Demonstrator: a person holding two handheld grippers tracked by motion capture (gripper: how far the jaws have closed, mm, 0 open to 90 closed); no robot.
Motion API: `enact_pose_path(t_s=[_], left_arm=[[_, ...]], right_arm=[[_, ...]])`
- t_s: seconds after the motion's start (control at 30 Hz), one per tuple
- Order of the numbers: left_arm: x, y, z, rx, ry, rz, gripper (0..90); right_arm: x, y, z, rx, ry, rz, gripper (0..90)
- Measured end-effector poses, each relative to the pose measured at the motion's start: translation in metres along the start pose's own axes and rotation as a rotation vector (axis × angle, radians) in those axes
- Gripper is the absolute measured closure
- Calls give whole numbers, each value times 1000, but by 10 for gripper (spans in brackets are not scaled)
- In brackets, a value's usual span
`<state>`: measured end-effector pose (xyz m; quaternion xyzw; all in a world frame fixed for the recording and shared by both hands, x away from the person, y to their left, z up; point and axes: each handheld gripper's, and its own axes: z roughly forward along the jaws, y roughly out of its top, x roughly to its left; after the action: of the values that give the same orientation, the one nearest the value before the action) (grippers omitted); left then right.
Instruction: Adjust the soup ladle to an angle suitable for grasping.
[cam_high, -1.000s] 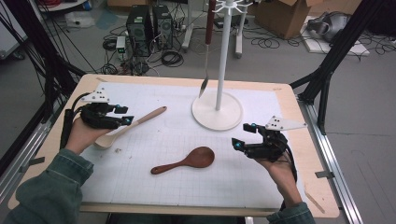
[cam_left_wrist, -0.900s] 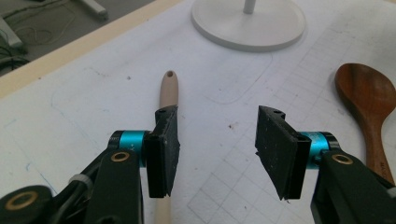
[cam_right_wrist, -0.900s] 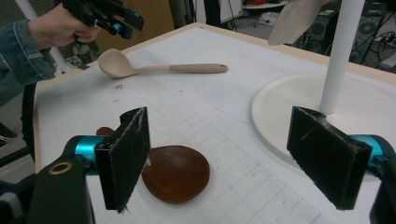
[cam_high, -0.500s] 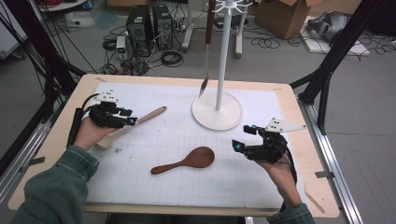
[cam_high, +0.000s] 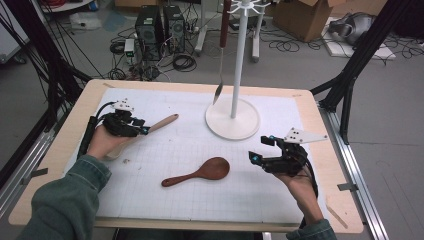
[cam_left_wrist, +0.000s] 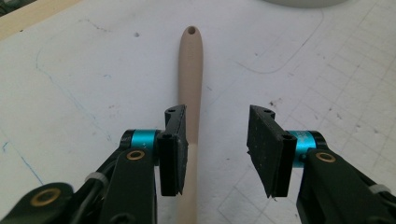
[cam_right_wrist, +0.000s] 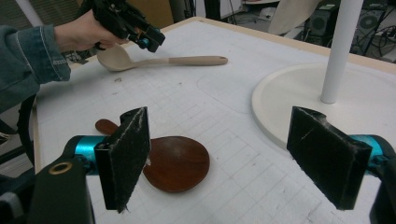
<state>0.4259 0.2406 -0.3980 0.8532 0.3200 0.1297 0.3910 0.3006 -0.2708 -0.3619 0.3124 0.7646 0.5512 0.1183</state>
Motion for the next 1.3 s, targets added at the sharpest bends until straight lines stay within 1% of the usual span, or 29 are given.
enact_pose_path(t_s=[0.1,0.17,0.23,0.3,0.33,0.4,0.47,0.6,0.83,0.9,0.97,1.03,1.07,1.13,1.2,1.3], left_arm=[[2,-1,3,17,4,-5,576],[2,-2,5,34,27,-2,578],[3,-2,7,42,21,-4,583],[3,-2,8,48,31,-2,588],[3,-3,10,45,31,-10,592],[5,-4,11,55,35,-11,596],[5,-4,12,58,28,-17,608],[5,-5,14,74,36,-10,619],[6,-6,19,107,41,-17,629],[6,-6,21,133,41,-16,629],[6,-7,22,134,35,-15,629],[6,-6,23,155,43,-12,632],[6,-6,24,161,39,-17,633],[7,-6,24,170,42,-12,636],[6,-6,25,174,44,-15,643],[7,-6,27,198,43,-13,660]], right_arm=[[1,-1,0,8,2,6,209],[1,-1,0,9,3,-4,209],[1,-2,1,10,3,-11,209],[1,-3,0,14,4,-3,209],[1,-3,0,13,5,-2,209],[1,-3,-1,11,6,-7,209],[1,-3,-1,5,4,-10,209],[1,-4,-3,10,6,-5,209],[1,-4,-3,9,9,-4,209],[1,-4,-3,8,9,-6,209],[1,-4,-3,5,6,-7,209],[1,-4,-3,8,9,-4,209],[2,-4,-3,9,10,-5,209],[2,-3,-3,8,11,-12,210],[2,-3,-3,10,14,-9,210],[2,-4,-4,8,11,-12,210]])
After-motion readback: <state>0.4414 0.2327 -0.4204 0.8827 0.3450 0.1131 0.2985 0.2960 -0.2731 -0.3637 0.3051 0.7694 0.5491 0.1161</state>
